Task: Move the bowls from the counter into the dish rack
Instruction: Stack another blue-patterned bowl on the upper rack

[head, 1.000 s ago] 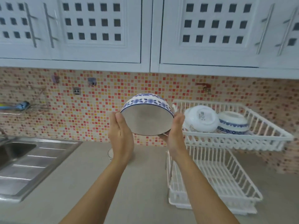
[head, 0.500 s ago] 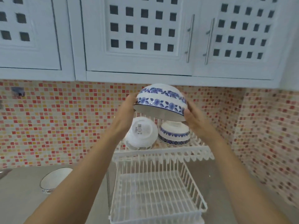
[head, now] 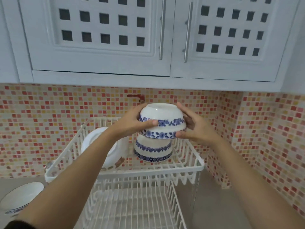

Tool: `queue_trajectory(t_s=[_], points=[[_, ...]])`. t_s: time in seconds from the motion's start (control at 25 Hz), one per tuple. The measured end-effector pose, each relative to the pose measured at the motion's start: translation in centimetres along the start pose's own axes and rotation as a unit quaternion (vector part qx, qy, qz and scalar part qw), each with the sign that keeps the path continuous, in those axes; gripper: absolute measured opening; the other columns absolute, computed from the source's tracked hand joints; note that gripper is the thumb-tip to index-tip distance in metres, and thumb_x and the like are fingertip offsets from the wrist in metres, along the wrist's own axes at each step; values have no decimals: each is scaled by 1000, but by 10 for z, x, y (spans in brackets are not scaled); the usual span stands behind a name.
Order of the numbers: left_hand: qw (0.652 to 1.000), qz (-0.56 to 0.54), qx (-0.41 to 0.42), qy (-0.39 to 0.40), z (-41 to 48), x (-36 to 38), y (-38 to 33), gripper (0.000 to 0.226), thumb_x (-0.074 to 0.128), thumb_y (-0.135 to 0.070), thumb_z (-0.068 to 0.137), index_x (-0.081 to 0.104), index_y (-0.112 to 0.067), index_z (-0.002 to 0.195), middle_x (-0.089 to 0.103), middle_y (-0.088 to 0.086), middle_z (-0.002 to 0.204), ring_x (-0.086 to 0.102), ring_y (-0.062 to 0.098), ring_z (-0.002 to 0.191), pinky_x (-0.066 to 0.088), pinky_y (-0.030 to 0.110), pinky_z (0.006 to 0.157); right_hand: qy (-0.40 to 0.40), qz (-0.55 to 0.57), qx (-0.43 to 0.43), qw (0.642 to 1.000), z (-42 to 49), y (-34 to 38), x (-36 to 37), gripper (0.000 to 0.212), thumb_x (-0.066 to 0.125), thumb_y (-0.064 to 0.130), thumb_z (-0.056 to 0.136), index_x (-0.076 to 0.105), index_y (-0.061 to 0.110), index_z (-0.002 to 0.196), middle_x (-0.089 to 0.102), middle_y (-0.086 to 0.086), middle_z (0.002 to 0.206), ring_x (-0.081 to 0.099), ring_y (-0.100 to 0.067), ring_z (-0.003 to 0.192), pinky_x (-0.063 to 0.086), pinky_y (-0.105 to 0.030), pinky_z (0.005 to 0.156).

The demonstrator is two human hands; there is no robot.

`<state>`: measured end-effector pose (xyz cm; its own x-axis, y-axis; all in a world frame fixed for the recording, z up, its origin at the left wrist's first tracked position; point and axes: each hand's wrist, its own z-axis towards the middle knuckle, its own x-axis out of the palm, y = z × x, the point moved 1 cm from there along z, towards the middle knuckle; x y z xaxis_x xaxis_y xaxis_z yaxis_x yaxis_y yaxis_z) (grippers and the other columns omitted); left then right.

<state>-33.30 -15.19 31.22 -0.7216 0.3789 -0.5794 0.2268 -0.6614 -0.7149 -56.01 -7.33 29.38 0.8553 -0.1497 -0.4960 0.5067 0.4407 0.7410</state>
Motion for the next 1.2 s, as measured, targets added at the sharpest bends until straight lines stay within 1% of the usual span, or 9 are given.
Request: queue_trajectory(t_s=[0.08,0.16,0.28,0.48,0.6,0.72,0.8,1.0,1.2], points=[[999,45,-28,10,10,1,6,96,74,-68,51,47,-29,134,61,-6,125,64,16,110,58,36,88,28,-39,6,999,7,-14,-2,117,85,46,53,19,33,149,27,17,151,34,-5,138,34,-33,114],[990,121,-61,25,19,2,9,97,72,-67,51,44,-33,137,59,-9,129,60,17,114,54,36,94,48,-72,23,996,15,-27,-3,119,86,38,55,14,33,149,18,21,150,26,-5,140,29,-31,116],[964,230,-114,74,31,2,14,99,72,-70,51,42,-34,139,57,-9,133,56,19,119,47,39,102,82,-127,46,987,27,-44,1,129,86,51,49,8,34,150,15,16,157,20,-6,143,26,-40,119],[954,215,-176,109,43,8,22,80,81,-43,68,41,-28,135,54,-10,127,51,16,118,42,29,96,127,-192,43,972,46,-59,8,121,86,46,56,10,34,150,21,15,155,23,-3,139,25,-39,118],[947,212,-196,139,47,11,30,87,82,-45,65,38,-26,138,51,-13,134,50,14,122,41,32,106,155,-189,46,968,49,-62,11,113,86,40,60,15,38,148,29,16,151,30,-3,135,31,-32,113],[937,221,-211,170,52,14,35,78,82,-41,67,46,-27,135,60,-7,130,56,18,117,45,35,104,168,-211,61,961,53,-67,15,113,87,40,59,16,40,146,34,15,150,34,-7,134,34,-33,111],[925,250,-222,179,53,17,35,83,83,-50,60,48,-28,133,62,-7,128,57,19,116,46,38,104,174,-229,67,955,55,-71,17,116,87,42,57,14,41,146,34,14,150,35,-10,136,35,-38,112],[904,307,-241,173,59,19,56,120,75,-79,25,48,-29,131,63,-7,125,60,21,113,49,41,100,195,-250,77,945,55,-68,18,110,88,34,58,20,36,145,41,11,146,41,-13,130,38,-35,107],[901,301,-258,176,53,24,45,114,77,-71,40,40,-24,137,58,-3,132,56,24,118,46,42,103,201,-249,102,942,53,-62,19,108,89,29,59,23,35,145,45,11,144,45,-13,128,39,-31,104]])
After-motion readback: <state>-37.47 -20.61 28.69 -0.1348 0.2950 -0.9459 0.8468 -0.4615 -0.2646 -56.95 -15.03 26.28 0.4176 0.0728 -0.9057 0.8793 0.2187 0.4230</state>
